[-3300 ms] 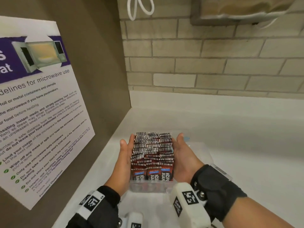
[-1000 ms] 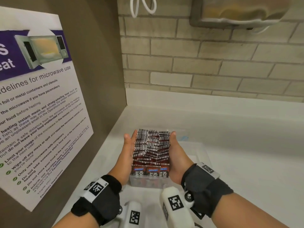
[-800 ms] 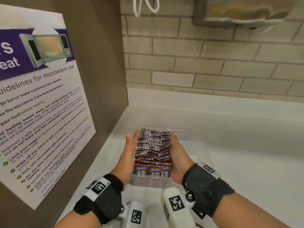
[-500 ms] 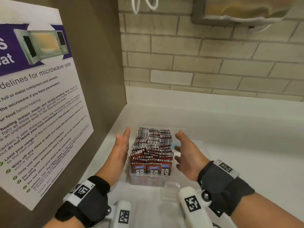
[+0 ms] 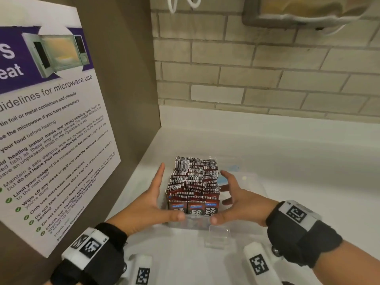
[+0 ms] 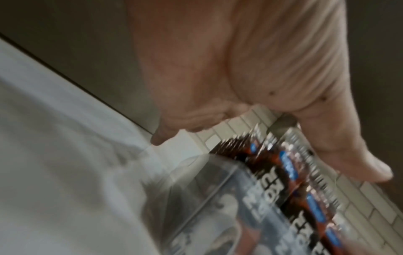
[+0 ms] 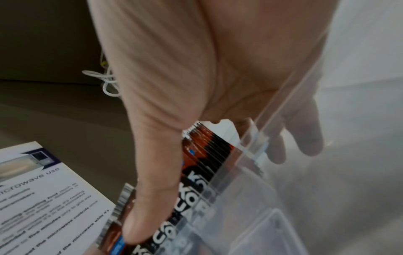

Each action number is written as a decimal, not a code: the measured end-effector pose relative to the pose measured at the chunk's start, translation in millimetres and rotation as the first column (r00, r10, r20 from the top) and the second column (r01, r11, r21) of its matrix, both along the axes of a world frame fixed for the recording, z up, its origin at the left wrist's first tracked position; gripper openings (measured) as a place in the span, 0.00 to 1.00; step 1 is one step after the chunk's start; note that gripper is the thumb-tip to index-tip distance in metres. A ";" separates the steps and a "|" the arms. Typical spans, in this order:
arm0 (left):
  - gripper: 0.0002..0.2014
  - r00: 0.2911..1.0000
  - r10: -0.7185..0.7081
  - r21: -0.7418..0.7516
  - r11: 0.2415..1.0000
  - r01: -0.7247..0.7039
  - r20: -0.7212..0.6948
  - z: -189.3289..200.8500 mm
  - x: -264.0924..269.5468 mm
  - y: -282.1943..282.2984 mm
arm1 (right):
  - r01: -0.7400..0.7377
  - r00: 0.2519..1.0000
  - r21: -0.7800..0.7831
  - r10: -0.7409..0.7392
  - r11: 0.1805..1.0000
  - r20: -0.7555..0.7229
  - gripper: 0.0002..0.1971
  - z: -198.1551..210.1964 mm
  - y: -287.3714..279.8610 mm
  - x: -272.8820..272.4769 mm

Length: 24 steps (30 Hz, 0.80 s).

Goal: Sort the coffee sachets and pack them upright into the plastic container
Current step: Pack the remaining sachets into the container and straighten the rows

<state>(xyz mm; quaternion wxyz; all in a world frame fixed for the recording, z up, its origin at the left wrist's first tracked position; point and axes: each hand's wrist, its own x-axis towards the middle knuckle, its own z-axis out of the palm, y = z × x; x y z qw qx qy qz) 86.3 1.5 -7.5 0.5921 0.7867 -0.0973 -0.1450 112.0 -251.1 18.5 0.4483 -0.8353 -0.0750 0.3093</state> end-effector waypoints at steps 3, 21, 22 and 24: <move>0.60 0.976 0.145 -0.014 0.989 -0.145 0.161 1.5 -14.6 9.6 | -0.007 0.999 -0.001 0.007 1.000 0.045 0.64 -0.2 -7.0 -3.8; 0.10 0.851 0.362 0.072 0.906 -0.417 0.380 -3.5 -10.4 0.2 | 0.148 0.981 0.231 -0.173 0.961 0.088 0.52 -13.6 -6.6 -6.3; 0.10 0.852 0.358 0.084 0.905 -0.418 0.383 -3.9 -9.0 -1.3 | 0.150 0.981 0.237 -0.174 0.960 0.086 0.52 -14.0 -6.3 -6.3; 0.10 0.850 0.358 0.095 0.901 -0.423 0.386 -4.5 -6.5 -3.6 | 0.145 0.982 0.243 -0.170 0.959 0.083 0.51 -14.4 -6.4 -6.1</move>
